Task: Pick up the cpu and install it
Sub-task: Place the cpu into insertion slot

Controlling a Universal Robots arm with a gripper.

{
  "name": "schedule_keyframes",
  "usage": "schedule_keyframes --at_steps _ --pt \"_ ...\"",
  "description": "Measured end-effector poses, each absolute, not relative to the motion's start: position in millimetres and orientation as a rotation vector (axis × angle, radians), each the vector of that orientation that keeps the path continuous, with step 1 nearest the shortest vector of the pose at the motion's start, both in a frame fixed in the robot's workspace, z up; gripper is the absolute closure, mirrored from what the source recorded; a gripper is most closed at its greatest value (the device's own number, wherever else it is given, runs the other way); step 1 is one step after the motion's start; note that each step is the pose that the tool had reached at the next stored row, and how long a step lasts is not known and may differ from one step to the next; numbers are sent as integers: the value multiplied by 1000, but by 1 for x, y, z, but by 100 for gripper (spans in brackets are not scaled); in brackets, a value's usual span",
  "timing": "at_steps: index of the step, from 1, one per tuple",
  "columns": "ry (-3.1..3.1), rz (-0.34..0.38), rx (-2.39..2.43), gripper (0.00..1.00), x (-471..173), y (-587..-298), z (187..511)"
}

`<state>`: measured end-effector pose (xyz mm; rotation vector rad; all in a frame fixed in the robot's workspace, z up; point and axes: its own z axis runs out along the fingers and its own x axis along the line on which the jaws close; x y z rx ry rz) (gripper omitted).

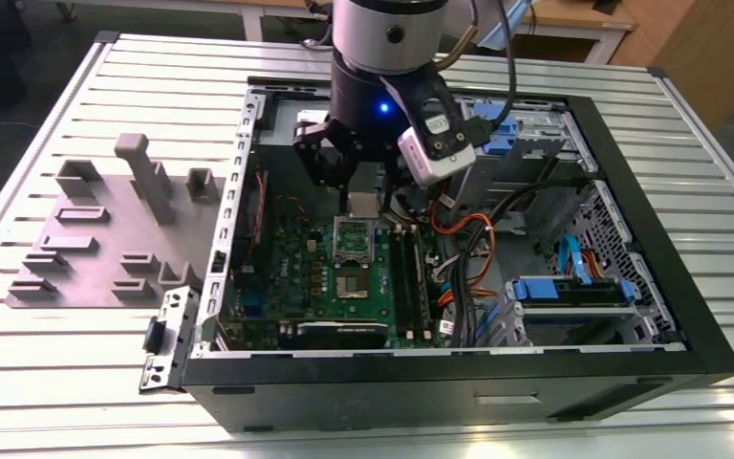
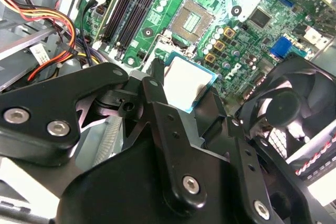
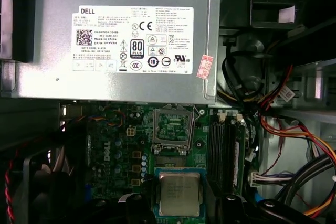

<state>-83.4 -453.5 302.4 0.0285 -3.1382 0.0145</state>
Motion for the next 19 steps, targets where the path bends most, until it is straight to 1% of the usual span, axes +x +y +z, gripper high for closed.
schedule_keyframes --at_steps 6,19 --pt "-3137 14 43 53 -83 -455 294" --pt "-3134 15 42 53 -83 -456 289"
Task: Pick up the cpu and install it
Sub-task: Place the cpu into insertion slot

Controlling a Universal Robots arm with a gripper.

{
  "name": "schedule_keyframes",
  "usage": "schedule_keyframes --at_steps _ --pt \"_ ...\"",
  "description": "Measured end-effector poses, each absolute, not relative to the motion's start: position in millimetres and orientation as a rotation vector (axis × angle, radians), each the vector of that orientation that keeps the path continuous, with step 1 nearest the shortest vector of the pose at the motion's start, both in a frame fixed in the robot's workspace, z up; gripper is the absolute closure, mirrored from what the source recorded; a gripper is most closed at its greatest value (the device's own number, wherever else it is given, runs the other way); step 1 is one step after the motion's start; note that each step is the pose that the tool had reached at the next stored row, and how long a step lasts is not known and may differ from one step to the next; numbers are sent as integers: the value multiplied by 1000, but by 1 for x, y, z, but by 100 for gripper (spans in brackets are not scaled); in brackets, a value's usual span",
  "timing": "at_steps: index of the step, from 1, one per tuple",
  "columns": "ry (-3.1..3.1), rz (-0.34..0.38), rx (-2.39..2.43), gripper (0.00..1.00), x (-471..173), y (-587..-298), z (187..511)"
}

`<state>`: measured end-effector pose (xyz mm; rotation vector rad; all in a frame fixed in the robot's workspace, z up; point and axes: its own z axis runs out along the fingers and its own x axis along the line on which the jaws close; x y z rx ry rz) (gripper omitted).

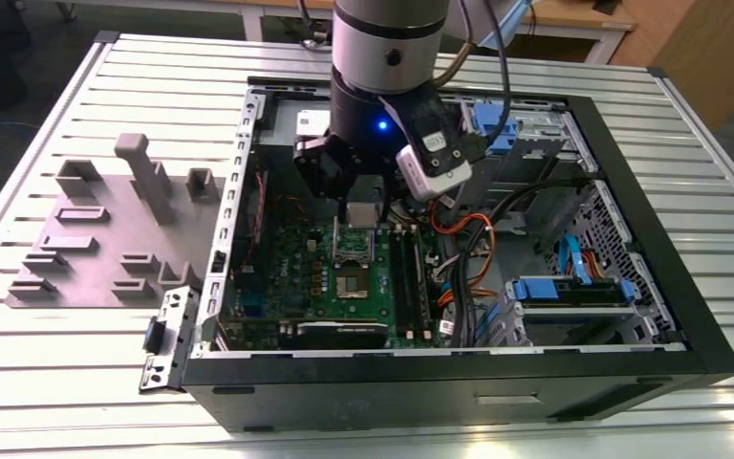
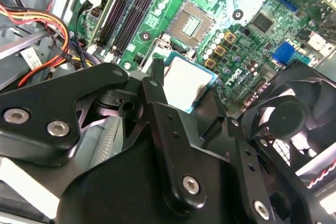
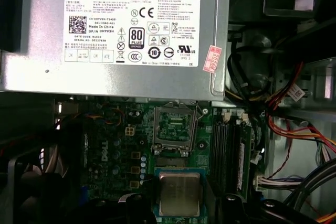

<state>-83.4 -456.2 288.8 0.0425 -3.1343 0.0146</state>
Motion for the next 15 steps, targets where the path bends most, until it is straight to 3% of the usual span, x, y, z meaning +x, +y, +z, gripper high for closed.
schedule_keyframes --at_steps 15 --pt "-3134 20 42 53 -83 -462 272"
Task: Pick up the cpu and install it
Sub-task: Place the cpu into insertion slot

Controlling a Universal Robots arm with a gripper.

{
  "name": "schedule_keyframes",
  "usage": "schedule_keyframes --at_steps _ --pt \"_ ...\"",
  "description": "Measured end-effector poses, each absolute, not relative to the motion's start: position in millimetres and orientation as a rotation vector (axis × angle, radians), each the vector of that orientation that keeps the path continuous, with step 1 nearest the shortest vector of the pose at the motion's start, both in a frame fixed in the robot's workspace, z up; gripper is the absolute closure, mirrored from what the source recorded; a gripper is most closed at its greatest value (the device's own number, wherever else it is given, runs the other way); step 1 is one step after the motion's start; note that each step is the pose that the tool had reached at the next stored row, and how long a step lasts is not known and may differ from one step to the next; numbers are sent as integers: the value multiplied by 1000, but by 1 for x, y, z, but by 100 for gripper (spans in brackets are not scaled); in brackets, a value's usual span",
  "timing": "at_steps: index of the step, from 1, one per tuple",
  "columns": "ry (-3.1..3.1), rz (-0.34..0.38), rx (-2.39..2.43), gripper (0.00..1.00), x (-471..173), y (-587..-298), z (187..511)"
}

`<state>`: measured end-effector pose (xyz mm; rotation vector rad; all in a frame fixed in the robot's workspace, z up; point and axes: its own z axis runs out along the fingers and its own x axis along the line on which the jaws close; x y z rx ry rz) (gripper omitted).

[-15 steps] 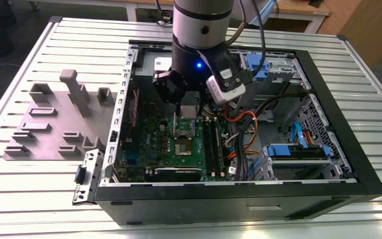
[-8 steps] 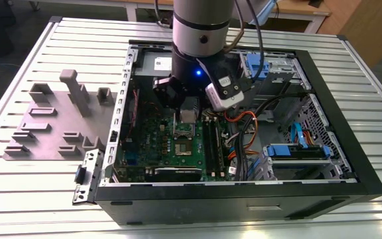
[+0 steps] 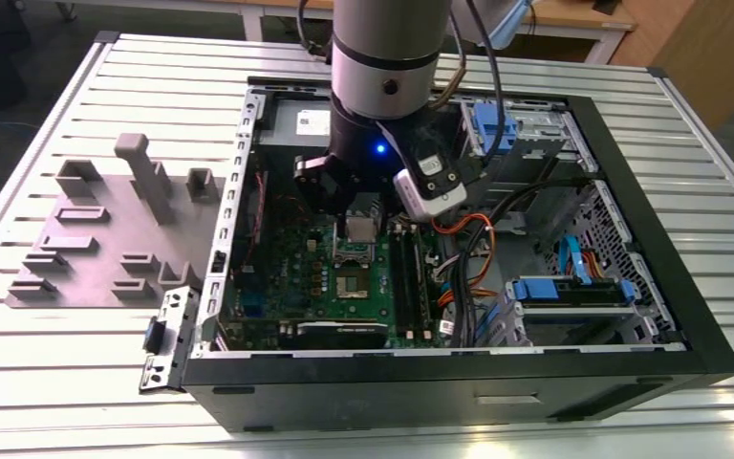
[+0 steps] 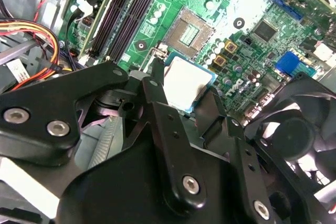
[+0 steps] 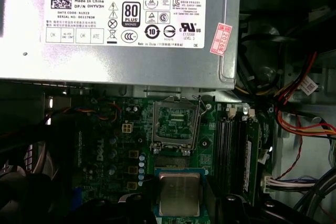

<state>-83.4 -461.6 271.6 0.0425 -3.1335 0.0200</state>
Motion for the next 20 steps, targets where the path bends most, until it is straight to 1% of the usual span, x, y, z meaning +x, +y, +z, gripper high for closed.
schedule_keyframes --at_steps 13,20 --pt "-3134 21 42 53 -83 -461 270" --pt "-3133 22 42 53 -83 -463 258"
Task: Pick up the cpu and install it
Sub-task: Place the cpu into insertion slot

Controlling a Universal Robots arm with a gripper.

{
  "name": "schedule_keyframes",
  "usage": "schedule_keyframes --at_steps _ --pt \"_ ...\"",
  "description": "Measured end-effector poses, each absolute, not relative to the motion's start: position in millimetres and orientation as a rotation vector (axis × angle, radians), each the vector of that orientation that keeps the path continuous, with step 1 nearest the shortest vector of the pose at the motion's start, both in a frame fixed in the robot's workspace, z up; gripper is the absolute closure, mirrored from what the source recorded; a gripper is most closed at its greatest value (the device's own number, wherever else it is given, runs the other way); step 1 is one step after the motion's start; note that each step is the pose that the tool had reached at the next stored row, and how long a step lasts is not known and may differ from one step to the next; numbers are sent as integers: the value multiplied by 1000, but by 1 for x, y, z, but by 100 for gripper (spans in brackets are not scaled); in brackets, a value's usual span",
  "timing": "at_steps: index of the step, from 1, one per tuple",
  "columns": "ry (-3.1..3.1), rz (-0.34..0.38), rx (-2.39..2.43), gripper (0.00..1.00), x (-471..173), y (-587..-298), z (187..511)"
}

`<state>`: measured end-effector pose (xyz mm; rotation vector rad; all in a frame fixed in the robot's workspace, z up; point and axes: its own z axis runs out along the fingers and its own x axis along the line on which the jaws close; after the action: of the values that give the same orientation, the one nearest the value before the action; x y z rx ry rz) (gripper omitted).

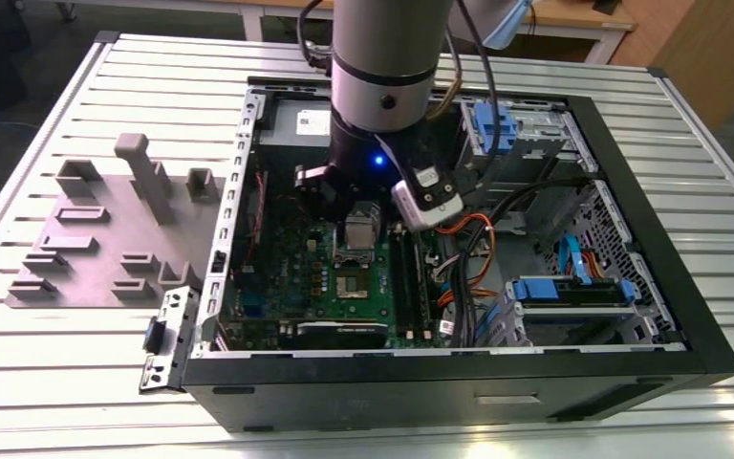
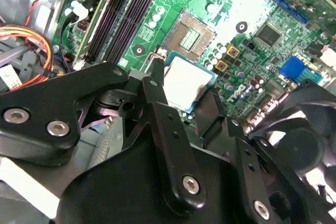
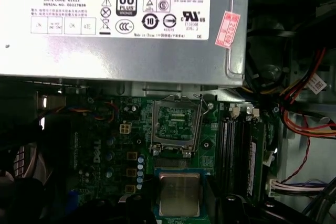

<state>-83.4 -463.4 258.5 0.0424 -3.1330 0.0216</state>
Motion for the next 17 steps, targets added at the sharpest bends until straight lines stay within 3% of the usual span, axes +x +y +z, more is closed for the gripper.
schedule_keyframes --at_steps 17 --pt "-3133 21 40 53 -83 -473 250"
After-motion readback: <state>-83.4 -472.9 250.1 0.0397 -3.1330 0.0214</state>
